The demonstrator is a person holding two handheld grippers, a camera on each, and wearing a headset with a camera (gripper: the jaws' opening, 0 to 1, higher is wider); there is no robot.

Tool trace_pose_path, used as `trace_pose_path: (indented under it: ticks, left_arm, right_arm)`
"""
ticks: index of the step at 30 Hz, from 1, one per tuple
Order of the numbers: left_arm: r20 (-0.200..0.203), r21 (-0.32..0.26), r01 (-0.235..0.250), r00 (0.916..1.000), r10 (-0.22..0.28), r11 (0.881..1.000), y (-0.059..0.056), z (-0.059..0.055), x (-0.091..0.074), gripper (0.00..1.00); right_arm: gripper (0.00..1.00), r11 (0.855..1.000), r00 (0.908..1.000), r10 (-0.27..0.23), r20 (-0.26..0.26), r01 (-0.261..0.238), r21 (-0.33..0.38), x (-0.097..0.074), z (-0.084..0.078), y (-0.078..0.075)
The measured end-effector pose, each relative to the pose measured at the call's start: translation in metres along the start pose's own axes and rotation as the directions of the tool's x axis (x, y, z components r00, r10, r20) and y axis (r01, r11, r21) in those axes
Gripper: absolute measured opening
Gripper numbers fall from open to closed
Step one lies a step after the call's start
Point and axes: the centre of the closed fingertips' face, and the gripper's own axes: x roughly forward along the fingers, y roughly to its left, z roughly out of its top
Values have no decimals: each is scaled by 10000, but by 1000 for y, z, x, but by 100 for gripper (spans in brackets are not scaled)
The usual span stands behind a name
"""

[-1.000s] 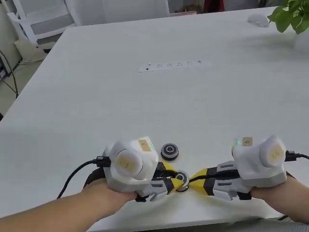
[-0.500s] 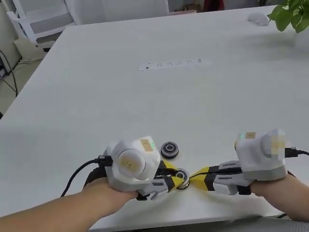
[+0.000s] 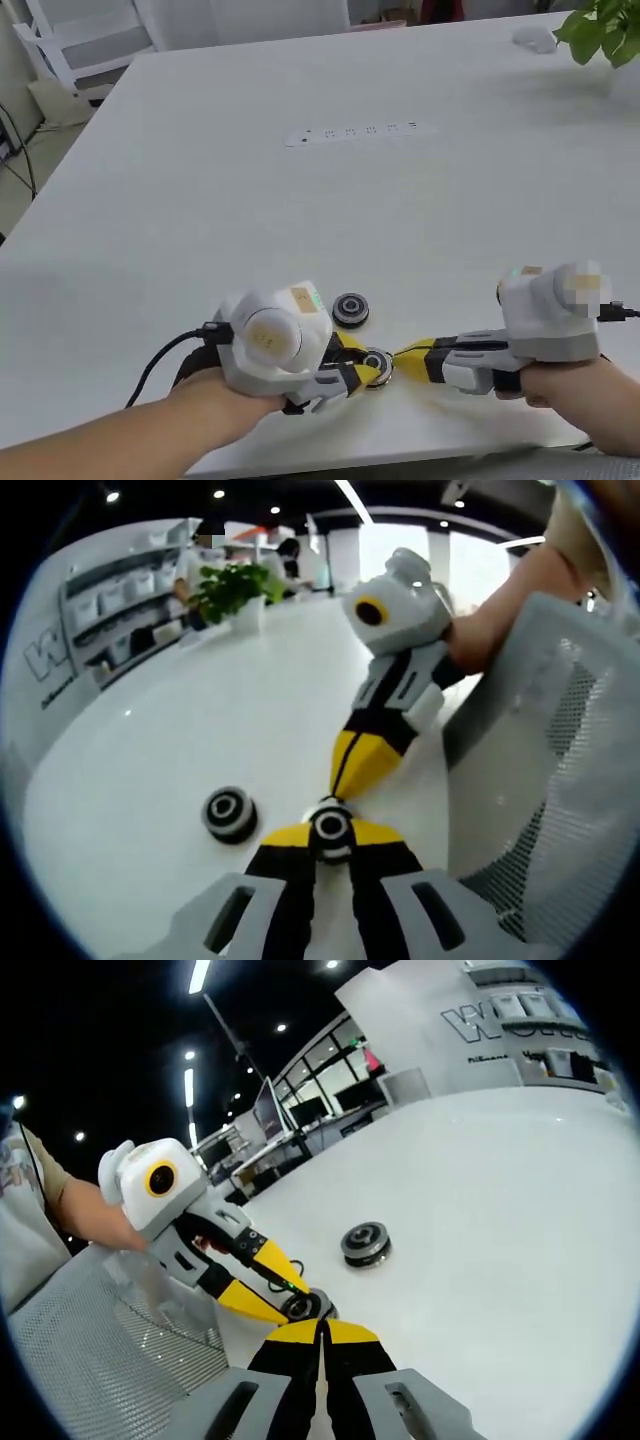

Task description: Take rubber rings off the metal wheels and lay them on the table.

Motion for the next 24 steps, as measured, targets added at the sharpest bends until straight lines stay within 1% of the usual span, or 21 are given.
trace_pose_path:
  ticks: [12,17,24]
  left_arm:
    - [-32,6,-50,10000,50,10000,-1,0,-1,12]
    - [-37,-68,-47,10000,47,10000,0,0,-1,12]
    - [-74,-64,-114,9999,113,9999,0,-1,-1,12]
  right_arm:
    - [0,9999,9999,117,112,-118,111,0,2,3]
    - [0,9997,9999,137,92,-135,-198,1,3,5]
    - [0,9996,9996,238,157,-236,-146,1,3,7]
